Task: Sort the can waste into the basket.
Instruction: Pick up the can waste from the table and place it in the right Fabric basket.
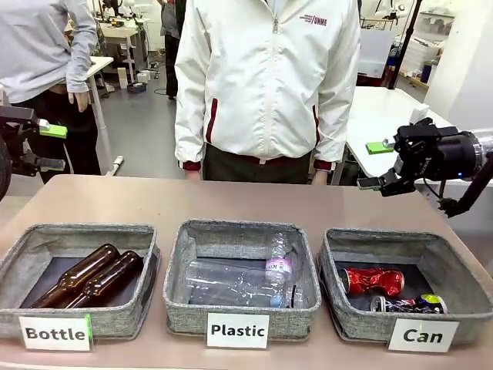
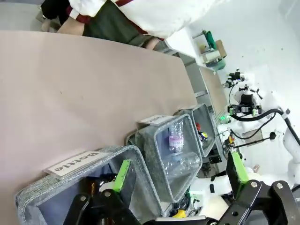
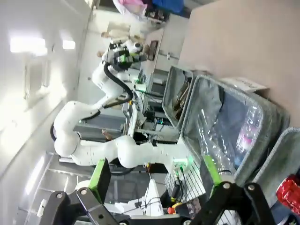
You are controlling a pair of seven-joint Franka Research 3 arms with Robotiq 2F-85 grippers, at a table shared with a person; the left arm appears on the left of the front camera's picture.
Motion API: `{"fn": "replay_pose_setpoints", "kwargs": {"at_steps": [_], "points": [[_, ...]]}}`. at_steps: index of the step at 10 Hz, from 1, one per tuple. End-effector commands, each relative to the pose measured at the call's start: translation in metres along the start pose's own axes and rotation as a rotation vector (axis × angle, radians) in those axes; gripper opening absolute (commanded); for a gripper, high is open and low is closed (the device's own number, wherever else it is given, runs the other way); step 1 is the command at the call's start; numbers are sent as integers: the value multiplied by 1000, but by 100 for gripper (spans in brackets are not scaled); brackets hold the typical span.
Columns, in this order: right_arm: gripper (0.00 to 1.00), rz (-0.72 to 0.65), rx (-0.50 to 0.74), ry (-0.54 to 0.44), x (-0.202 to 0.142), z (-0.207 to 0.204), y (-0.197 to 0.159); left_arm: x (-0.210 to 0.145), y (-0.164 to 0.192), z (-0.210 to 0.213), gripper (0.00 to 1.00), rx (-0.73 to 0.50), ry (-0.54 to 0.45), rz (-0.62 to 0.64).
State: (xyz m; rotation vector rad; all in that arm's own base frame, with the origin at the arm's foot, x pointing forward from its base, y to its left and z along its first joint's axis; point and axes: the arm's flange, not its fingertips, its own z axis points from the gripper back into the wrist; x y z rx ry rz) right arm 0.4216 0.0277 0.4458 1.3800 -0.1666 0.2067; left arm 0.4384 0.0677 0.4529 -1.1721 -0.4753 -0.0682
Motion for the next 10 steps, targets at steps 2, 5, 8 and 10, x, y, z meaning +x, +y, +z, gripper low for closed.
{"fn": "replay_pose_setpoints", "kwargs": {"at_steps": [2, 5, 8, 10], "points": [[100, 33, -2, 20, 3, 3, 1, 0, -3, 2, 100, 10, 9, -14], [100, 33, -2, 20, 3, 3, 1, 0, -3, 2, 100, 10, 9, -14], [100, 33, -2, 20, 3, 3, 1, 0, -3, 2, 100, 10, 9, -14], [100, 33, -2, 20, 3, 3, 1, 0, -3, 2, 100, 10, 9, -14]]}}
